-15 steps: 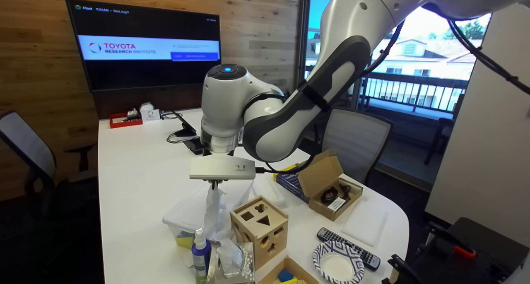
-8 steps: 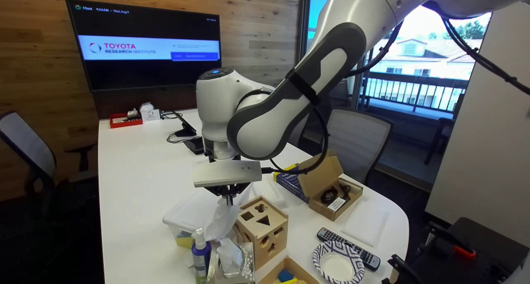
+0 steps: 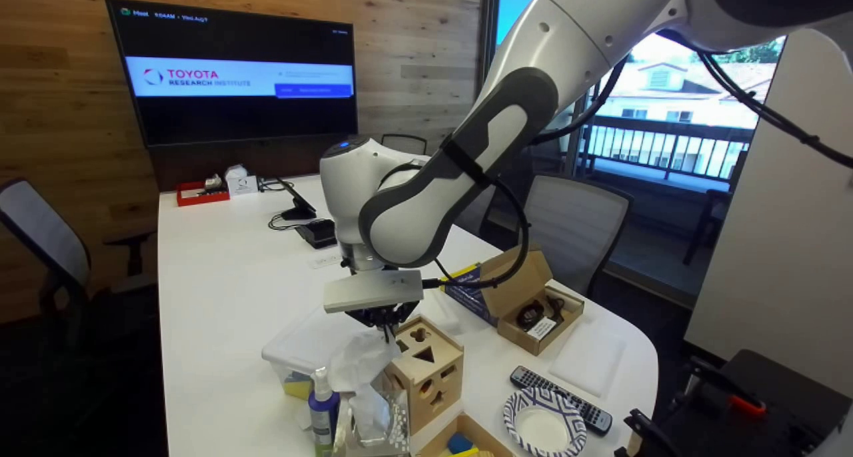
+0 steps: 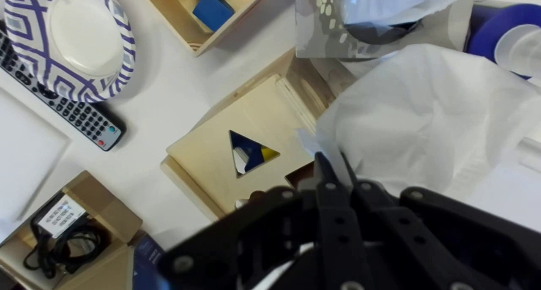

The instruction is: Wipe the bowl with the tissue

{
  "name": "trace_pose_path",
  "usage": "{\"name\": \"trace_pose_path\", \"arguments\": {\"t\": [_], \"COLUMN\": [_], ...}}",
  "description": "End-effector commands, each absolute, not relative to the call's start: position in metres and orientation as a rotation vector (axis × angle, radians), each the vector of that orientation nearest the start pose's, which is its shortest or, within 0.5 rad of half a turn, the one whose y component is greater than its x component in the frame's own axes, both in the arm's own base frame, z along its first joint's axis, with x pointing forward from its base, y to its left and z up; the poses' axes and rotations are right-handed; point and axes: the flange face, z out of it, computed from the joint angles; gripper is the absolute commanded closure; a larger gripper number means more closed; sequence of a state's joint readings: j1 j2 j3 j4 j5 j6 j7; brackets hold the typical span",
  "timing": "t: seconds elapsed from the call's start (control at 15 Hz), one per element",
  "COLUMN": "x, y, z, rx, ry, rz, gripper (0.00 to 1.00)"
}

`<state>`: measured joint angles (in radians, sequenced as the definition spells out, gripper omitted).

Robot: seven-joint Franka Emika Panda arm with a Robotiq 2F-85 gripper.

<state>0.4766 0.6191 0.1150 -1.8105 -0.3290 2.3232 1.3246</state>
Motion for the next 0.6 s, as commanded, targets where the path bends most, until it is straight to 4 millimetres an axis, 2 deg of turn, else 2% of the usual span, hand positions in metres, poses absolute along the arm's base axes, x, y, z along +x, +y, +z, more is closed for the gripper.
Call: {"name": "trace_pose_path", "arguments": {"t": [0.0,0.33,0.53], "x": [0.558,0.562,0.563], "y": [0.363,0.375,0.376], "z": [0.168,0.141,0.127], "rx": [-3.190,-3.161,-3.183], "ry": [0.769,0.613,0.630], "rz": [-0.067,0.173,0.247], "gripper": [1.00,1.00,1.00]}}
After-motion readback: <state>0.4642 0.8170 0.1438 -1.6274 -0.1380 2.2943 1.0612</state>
